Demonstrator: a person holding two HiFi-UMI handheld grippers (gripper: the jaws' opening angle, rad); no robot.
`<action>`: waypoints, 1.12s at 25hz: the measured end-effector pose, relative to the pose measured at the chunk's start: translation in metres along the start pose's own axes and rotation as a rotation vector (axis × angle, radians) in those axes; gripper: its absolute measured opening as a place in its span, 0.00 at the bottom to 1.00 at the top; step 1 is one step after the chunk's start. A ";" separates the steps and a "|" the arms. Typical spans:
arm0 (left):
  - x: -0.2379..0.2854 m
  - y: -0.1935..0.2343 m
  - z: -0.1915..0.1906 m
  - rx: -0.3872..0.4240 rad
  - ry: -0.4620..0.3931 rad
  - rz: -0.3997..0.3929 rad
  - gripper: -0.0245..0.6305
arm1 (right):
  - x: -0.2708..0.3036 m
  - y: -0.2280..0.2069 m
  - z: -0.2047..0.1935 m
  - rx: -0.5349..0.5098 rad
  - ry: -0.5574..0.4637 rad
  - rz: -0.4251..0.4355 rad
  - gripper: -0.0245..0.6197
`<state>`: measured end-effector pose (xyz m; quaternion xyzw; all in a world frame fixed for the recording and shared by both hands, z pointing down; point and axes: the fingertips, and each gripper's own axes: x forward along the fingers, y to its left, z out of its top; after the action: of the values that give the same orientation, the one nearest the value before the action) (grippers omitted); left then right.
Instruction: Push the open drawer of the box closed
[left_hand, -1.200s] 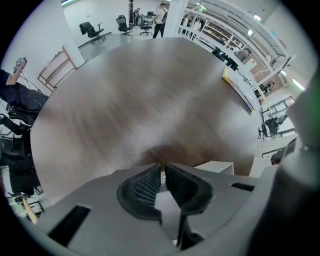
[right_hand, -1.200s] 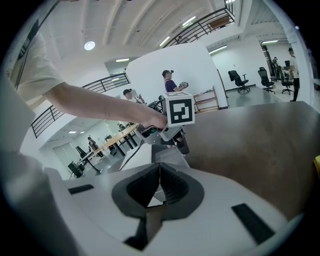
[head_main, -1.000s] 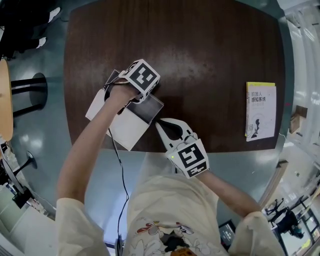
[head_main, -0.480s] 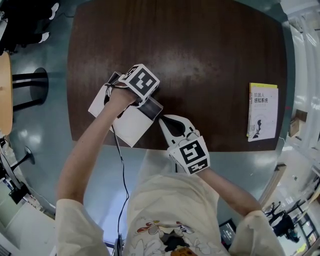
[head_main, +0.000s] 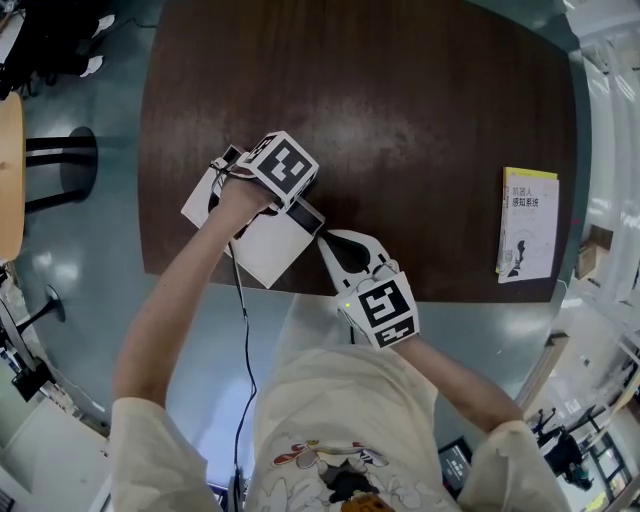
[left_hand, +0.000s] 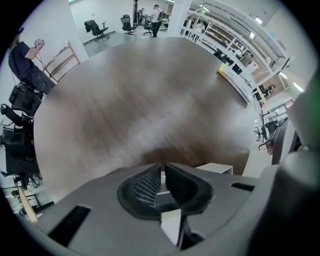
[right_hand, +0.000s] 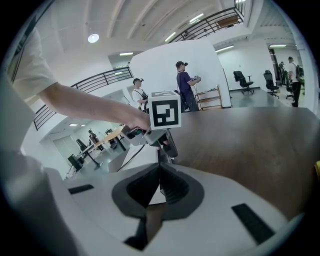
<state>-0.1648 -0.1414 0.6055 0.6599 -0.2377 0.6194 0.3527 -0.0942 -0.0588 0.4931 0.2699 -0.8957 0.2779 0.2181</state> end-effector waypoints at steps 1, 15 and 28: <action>0.000 -0.001 -0.001 0.001 -0.006 -0.007 0.09 | 0.000 0.002 0.000 -0.001 0.001 0.002 0.05; 0.000 -0.005 -0.029 0.020 0.026 0.026 0.07 | -0.001 0.015 -0.009 -0.002 -0.002 0.002 0.05; -0.010 0.002 -0.040 -0.025 -0.006 0.051 0.05 | -0.010 0.030 -0.015 -0.003 -0.007 -0.004 0.05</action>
<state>-0.1937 -0.1136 0.5951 0.6510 -0.2634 0.6232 0.3442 -0.1009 -0.0249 0.4877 0.2722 -0.8965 0.2751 0.2157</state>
